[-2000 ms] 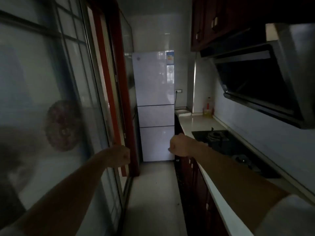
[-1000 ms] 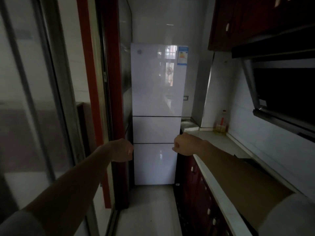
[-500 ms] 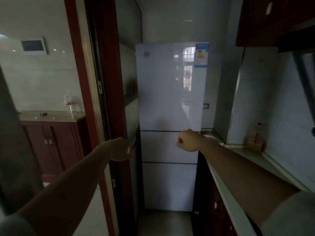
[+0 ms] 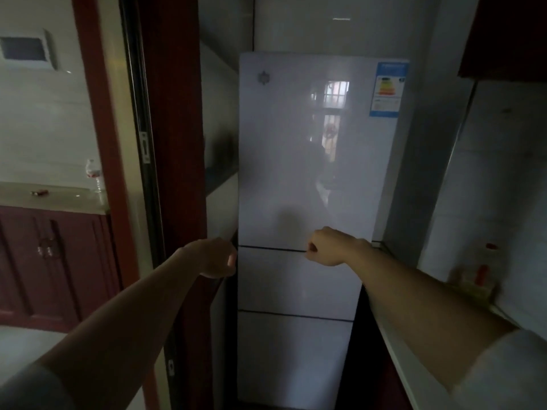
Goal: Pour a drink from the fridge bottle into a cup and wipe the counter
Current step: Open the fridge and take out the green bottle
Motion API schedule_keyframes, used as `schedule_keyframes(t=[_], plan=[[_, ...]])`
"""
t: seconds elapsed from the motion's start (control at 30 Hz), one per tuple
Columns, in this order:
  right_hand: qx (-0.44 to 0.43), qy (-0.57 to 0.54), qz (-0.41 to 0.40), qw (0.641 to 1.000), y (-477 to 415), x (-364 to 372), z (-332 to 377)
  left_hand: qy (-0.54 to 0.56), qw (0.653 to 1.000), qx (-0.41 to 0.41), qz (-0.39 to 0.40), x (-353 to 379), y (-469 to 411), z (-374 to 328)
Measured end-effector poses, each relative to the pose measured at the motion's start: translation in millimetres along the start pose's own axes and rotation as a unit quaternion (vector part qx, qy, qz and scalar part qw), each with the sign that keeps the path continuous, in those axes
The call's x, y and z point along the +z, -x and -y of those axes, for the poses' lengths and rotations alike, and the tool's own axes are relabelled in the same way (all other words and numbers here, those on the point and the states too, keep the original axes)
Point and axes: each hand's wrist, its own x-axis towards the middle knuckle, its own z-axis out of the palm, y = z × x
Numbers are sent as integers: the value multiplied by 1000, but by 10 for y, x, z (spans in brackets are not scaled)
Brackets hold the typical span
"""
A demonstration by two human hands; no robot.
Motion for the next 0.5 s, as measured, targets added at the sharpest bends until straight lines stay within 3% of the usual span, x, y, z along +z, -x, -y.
schedule_keyframes(t=[0.17,0.5], plan=[[9,2,-33,999,-705,-207,-45,-15,1000,24,1,-235,-691,354],[-11,-7,2,1000,-1885,-14,-492,-3,1000,-2,-8,-176,-2009,562]])
